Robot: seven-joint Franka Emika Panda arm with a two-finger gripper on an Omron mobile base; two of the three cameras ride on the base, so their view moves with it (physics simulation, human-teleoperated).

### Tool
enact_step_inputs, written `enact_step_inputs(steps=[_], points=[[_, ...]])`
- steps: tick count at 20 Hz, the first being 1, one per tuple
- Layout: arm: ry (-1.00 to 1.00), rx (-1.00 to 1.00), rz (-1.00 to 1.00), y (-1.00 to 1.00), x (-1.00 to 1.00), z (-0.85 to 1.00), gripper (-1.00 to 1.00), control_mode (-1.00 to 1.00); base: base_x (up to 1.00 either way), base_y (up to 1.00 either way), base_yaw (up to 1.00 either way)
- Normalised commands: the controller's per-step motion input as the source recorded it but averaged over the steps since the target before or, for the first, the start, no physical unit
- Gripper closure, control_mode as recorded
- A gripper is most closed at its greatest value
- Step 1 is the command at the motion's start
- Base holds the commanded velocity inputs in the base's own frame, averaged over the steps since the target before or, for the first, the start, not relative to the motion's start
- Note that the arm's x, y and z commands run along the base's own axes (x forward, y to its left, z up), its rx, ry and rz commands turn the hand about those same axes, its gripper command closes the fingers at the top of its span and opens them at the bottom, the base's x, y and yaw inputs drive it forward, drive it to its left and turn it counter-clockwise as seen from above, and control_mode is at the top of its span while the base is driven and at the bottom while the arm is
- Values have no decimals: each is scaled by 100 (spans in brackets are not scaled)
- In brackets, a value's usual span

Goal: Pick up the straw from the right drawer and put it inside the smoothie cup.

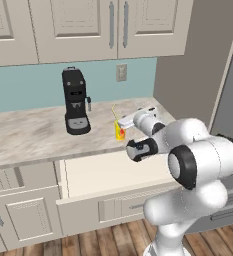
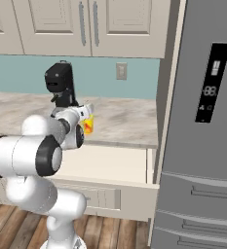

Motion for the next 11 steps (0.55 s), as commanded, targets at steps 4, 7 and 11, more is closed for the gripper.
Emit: enact_step_inputs(steps=[4,7,11], points=[[30,-8,0,0,-74,100,-100,-100,0,0,0],[35,-11,0,1,-61,100,-100,-100,0,0,0],[36,-11,0,3,-64,99,-100,-100,0,0,0]])
